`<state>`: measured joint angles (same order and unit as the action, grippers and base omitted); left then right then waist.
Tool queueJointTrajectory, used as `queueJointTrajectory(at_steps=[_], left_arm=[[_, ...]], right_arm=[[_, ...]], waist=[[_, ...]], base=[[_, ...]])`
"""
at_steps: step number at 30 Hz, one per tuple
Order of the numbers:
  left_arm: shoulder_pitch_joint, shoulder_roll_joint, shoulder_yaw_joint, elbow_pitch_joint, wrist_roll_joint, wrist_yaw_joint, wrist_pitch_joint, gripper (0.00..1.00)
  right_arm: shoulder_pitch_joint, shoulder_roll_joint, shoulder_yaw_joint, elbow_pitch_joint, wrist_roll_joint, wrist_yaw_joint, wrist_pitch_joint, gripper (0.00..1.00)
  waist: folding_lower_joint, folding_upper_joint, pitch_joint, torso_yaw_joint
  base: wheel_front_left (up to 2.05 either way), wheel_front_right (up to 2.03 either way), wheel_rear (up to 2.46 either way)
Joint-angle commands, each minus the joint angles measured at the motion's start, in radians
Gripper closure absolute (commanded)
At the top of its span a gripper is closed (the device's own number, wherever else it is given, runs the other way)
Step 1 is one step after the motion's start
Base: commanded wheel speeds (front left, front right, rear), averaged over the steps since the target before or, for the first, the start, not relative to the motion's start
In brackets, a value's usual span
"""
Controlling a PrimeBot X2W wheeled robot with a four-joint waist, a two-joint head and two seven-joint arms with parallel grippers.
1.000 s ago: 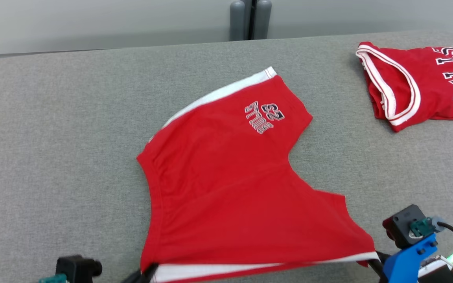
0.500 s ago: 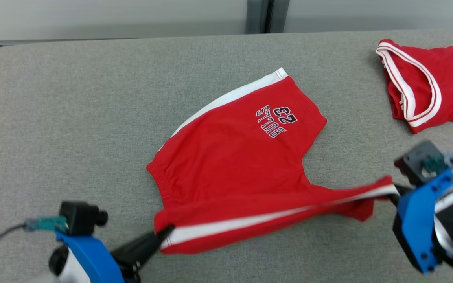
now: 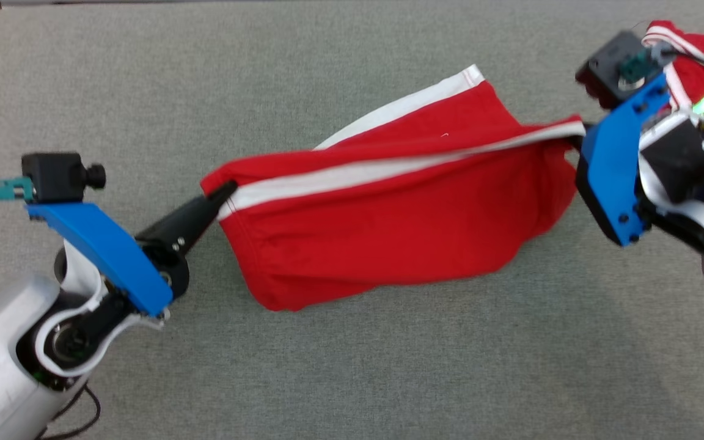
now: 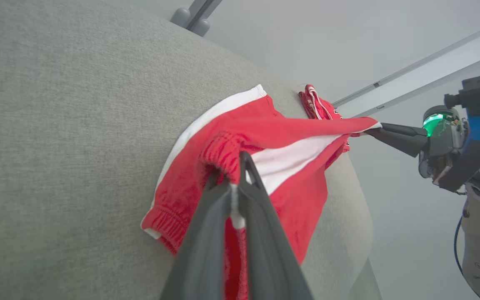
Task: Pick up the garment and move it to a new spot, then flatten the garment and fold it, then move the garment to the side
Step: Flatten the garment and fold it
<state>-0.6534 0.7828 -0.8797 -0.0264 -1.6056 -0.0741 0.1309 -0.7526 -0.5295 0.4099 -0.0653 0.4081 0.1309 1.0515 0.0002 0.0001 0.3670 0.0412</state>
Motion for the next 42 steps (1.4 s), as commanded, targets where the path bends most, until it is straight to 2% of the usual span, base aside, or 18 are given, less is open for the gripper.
queueJointTrajectory(at_steps=[1, 10, 15, 22, 23, 24, 25, 26, 27, 34, 38, 42], left_arm=[[-0.030, -0.013, 0.013, 0.029, -0.007, -0.008, 0.004, 1.00], [-0.093, -0.115, 0.017, 0.158, 0.005, -0.042, -0.017, 1.00], [-0.101, -0.174, 0.012, 0.206, 0.029, -0.053, -0.054, 1.00], [-0.106, -0.243, 0.013, 0.261, 0.058, -0.059, -0.120, 1.00], [-0.106, -0.251, 0.011, 0.261, 0.055, -0.059, -0.123, 1.00], [-0.104, -0.257, 0.010, 0.257, 0.050, -0.059, -0.123, 0.93], [-0.101, -0.263, 0.012, 0.257, 0.047, -0.059, -0.125, 0.66], [-0.101, -0.266, 0.012, 0.256, 0.047, -0.060, -0.125, 0.25], [-0.101, -0.269, 0.010, 0.255, 0.048, -0.060, -0.126, 0.00], [-0.060, -0.260, -0.002, 0.252, 0.074, -0.059, -0.162, 0.00], [-0.010, -0.244, 0.008, 0.275, 0.129, -0.059, -0.270, 0.00], [0.060, -0.254, 0.034, 0.323, 0.206, -0.055, -0.378, 0.00]], right_arm=[[-0.051, 0.002, 0.019, 0.034, 0.004, 0.000, -0.020, 1.00], [-0.281, -0.012, 0.146, 0.249, 0.001, 0.000, -0.165, 1.00], [-0.345, -0.041, 0.191, 0.336, -0.025, 0.000, -0.240, 1.00], [-0.385, -0.020, 0.216, 0.438, -0.020, 0.000, -0.311, 1.00], [-0.387, -0.017, 0.219, 0.450, -0.019, 0.000, -0.320, 0.05], [-0.388, -0.013, 0.218, 0.462, -0.019, 0.000, -0.331, 0.00], [-0.389, -0.007, 0.218, 0.470, -0.016, 0.000, -0.344, 0.00], [-0.390, -0.002, 0.220, 0.479, -0.013, 0.000, -0.357, 0.00], [-0.389, 0.002, 0.224, 0.488, -0.011, 0.000, -0.368, 0.00], [-0.362, 0.020, 0.238, 0.517, 0.020, 0.000, -0.457, 0.00], [-0.310, 0.020, 0.220, 0.511, 0.049, 0.000, -0.504, 0.00], [-0.237, 0.013, 0.178, 0.491, 0.061, 0.000, -0.573, 0.00]], waist=[[-0.0002, -0.0001, 0.027, 0.017], [-0.0002, -0.0001, 0.103, 0.051], [-0.0002, -0.0001, 0.128, 0.079], [-0.0002, -0.0001, 0.152, 0.102], [-0.0002, -0.0001, 0.153, 0.104], [-0.0002, -0.0001, 0.155, 0.106], [-0.0002, -0.0001, 0.156, 0.108], [-0.0002, -0.0001, 0.157, 0.110], [-0.0002, -0.0001, 0.157, 0.111], [-0.0002, -0.0001, 0.125, 0.110], [-0.0002, -0.0001, 0.084, 0.106], [-0.0002, -0.0001, 0.036, 0.102]], base=[[0.00, 0.00, 0.00], [0.00, 0.00, 0.00], [0.00, 0.00, 0.00], [0.00, 0.00, 0.00], [0.00, 0.00, 0.00], [0.00, 0.00, 0.00], [0.00, 0.00, 0.00], [0.00, 0.00, 0.00], [0.00, 0.00, 0.00], [0.00, 0.00, 0.00], [0.00, 0.00, 0.00], [0.00, 0.00, 0.00]])
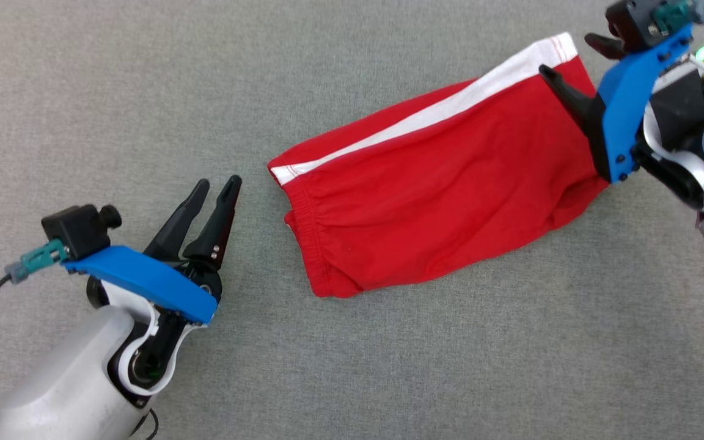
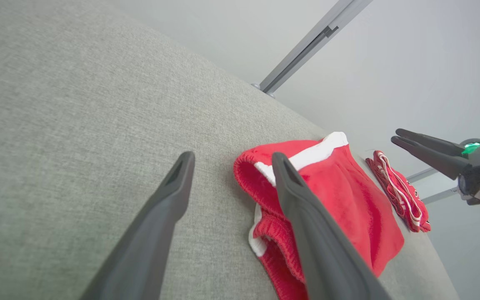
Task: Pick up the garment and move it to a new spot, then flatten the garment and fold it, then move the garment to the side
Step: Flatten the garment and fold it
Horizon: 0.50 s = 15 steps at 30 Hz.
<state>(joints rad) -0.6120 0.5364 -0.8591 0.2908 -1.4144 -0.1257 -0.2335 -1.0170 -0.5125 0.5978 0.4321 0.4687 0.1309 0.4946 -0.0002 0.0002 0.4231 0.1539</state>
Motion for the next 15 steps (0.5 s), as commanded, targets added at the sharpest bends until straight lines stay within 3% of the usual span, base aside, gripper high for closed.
queueJointTrajectory(at_steps=[1, 4, 10, 13, 15], left_arm=[[0.038, -0.015, 0.035, 0.016, 0.038, 0.006, -0.024, 0.00], [0.096, -0.059, 0.180, 0.019, 0.161, 0.038, -0.032, 0.00], [0.272, -0.195, 0.479, -0.052, 0.574, 0.112, -0.032, 0.00], [0.345, -0.256, 0.566, -0.082, 0.752, 0.141, -0.032, 0.00], [0.384, -0.309, 0.629, -0.097, 0.859, 0.133, -0.032, 0.00]], right_arm=[[0.051, -0.004, -0.027, -0.011, 0.003, 0.000, -0.033, 0.00], [0.123, -0.001, -0.084, -0.025, 0.004, 0.000, -0.079, 0.00], [0.282, 0.039, -0.234, -0.035, -0.011, 0.000, -0.142, 0.00], [0.347, 0.080, -0.323, -0.023, -0.026, 0.000, -0.166, 0.00], [0.387, 0.140, -0.399, -0.022, -0.006, 0.000, -0.203, 0.00]], waist=[[0.0002, -0.0002, -0.033, -0.010], [0.0002, -0.0002, -0.065, -0.006], [0.0002, -0.0002, -0.117, -0.002], [0.0002, -0.0002, -0.134, -0.001], [0.0002, -0.0002, -0.139, 0.000]], base=[[0.00, 0.00, 0.00], [0.00, 0.00, 0.00], [0.00, 0.00, 0.00], [0.00, 0.00, 0.00], [0.00, 0.00, 0.00]])
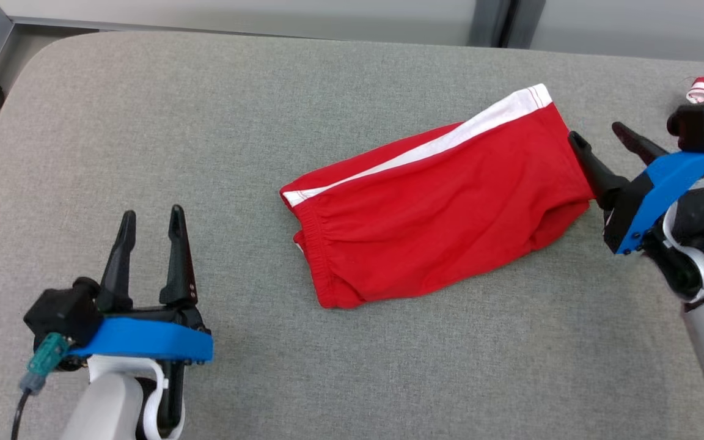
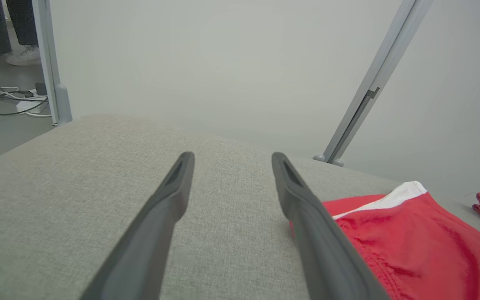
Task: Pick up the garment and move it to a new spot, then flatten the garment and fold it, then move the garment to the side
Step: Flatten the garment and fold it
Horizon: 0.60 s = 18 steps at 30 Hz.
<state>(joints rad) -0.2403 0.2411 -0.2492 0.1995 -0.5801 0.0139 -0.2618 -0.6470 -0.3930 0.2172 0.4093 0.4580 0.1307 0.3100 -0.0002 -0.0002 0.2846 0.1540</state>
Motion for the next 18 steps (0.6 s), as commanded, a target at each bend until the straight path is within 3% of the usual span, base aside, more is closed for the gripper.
queueJointTrajectory(at_steps=[1, 10, 18], left_arm=[[0.026, -0.031, 0.036, -0.006, 0.047, -0.018, -0.003, 0.00], [0.067, -0.118, 0.137, 0.016, 0.161, -0.099, -0.004, 0.00], [0.050, -0.149, 0.151, 0.039, 0.199, -0.134, -0.004, 0.00]], right_arm=[[0.026, 0.033, -0.046, 0.009, 0.002, 0.000, -0.037, 0.00], [-0.012, 0.150, -0.249, 0.161, -0.137, 0.000, -0.144, 0.00], [-0.093, 0.200, -0.352, 0.319, -0.270, 0.000, -0.130, 0.00]], waist=[[0.0002, 0.0002, -0.001, 0.000], [0.0002, 0.0002, 0.024, 0.027], [0.0002, 0.0002, 0.059, 0.071]], base=[[0.00, 0.00, 0.00], [0.00, 0.00, 0.00], [0.00, 0.00, 0.00]])
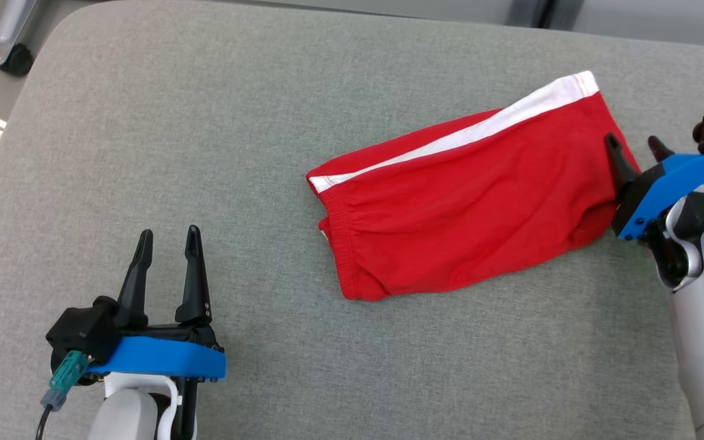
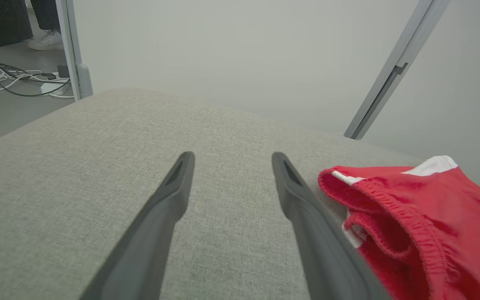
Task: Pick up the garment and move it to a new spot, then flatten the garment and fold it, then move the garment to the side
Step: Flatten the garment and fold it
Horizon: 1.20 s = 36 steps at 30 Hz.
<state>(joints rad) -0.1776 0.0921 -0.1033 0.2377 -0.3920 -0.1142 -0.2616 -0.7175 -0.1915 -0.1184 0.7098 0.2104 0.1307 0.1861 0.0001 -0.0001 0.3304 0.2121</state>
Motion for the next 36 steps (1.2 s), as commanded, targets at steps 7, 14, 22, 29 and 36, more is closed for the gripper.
queueJointTrajectory(at_steps=[7, 14, 22, 29, 36], left_arm=[[-0.037, -0.010, 0.003, -0.009, 0.026, -0.013, -0.004, 0.00], [-0.050, -0.017, 0.000, -0.024, 0.030, -0.019, -0.004, 0.00], [-0.048, -0.015, 0.000, -0.025, 0.024, -0.019, -0.004, 0.00], [-0.046, -0.005, -0.007, -0.017, 0.016, -0.019, -0.004, 0.00], [-0.017, 0.006, -0.007, -0.007, 0.020, -0.019, -0.004, 0.00]], right_arm=[[-0.085, -0.003, -0.078, 0.103, -0.118, 0.000, -0.009, 0.00], [-0.106, -0.013, -0.066, 0.178, -0.169, 0.000, 0.017, 0.00], [-0.072, -0.003, 0.094, 0.213, -0.089, 0.003, 0.049, 1.00], [-0.057, -0.052, 0.160, 0.153, -0.003, 0.000, 0.016, 1.00], [0.015, -0.074, 0.099, 0.059, 0.023, 0.000, -0.052, 1.00]], waist=[[-0.0001, 0.0001, 0.047, 0.047], [-0.0001, 0.0001, 0.071, 0.066], [-0.0001, 0.0001, 0.072, 0.054], [-0.0001, 0.0001, 0.049, 0.039], [-0.0001, 0.0001, -0.003, 0.012]], base=[[0.00, 0.00, 0.00], [0.00, 0.00, 0.00], [0.00, 0.00, 0.00], [0.00, 0.00, 0.00], [0.00, 0.00, 0.00]])
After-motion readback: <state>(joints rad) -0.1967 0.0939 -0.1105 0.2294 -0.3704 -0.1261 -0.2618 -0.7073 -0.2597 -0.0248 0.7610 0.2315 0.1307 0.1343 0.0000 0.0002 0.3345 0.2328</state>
